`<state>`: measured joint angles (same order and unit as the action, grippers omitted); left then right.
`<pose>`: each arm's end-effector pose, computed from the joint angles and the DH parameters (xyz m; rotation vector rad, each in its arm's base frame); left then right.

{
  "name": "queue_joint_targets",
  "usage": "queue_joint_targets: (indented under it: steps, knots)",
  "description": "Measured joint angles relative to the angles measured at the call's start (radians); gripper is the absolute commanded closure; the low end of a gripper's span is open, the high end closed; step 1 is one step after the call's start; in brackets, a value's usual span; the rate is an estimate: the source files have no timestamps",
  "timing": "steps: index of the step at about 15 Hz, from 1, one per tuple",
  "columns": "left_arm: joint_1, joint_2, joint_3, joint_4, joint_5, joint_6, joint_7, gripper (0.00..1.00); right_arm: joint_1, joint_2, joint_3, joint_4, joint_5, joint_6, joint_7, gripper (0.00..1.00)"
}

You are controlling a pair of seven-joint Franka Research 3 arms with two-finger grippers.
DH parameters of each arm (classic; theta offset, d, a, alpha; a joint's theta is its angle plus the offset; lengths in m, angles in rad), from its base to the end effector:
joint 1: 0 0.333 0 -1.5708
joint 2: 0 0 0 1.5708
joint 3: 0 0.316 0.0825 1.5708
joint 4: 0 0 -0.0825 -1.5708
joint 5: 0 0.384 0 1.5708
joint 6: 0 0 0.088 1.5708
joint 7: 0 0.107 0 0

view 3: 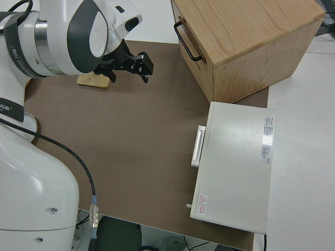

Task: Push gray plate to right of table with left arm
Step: 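Lower the left gripper against the gray plate's rim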

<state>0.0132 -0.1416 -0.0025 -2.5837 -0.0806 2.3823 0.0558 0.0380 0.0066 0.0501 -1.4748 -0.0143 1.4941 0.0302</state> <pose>0.4289 0.0038 0.3047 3.0849 0.0232 -0.0894 0.5471 0.0466 0.6590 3.1271 0.0887 0.0211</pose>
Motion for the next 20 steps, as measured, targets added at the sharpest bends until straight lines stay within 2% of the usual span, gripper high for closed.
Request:
queue_joint_targets:
  steps: [2, 3, 4, 7, 8, 9, 20]
  knots:
    - [0.0, 0.0, 0.0, 0.0, 0.0, 0.001, 0.0, 0.04, 0.0, 0.0, 0.0, 0.0, 0.0, 0.0, 0.0, 0.017]
    - [0.0, 0.0, 0.0, 0.0, -0.001, 0.001, 0.0, 0.12, 0.0, 0.0, 0.0, 0.0, 0.0, 0.0, 0.0, 0.017]
    - [0.0, 0.0, 0.0, 0.0, -0.001, 0.001, 0.0, 0.25, 0.0, 0.0, 0.0, 0.0, 0.0, 0.0, 0.0, 0.017]
    - [-0.001, 0.0, 0.0, 0.0, -0.001, 0.001, -0.001, 0.83, 0.0, 0.0, 0.0, 0.0, 0.0, 0.0, 0.0, 0.017]
    - [-0.001, 0.0, 0.0, 0.0, -0.003, 0.001, -0.003, 0.94, 0.0, 0.0, 0.0, 0.0, 0.0, 0.0, 0.0, 0.017]
    - [-0.001, 0.0, 0.0, 0.0, -0.005, 0.002, -0.01, 1.0, 0.0, 0.0, 0.0, 0.0, 0.0, 0.0, 0.0, 0.017]
    - [-0.012, 0.0, -0.002, 0.001, -0.018, 0.003, -0.042, 1.0, 0.0, 0.0, 0.0, 0.0, 0.0, 0.0, 0.0, 0.017]
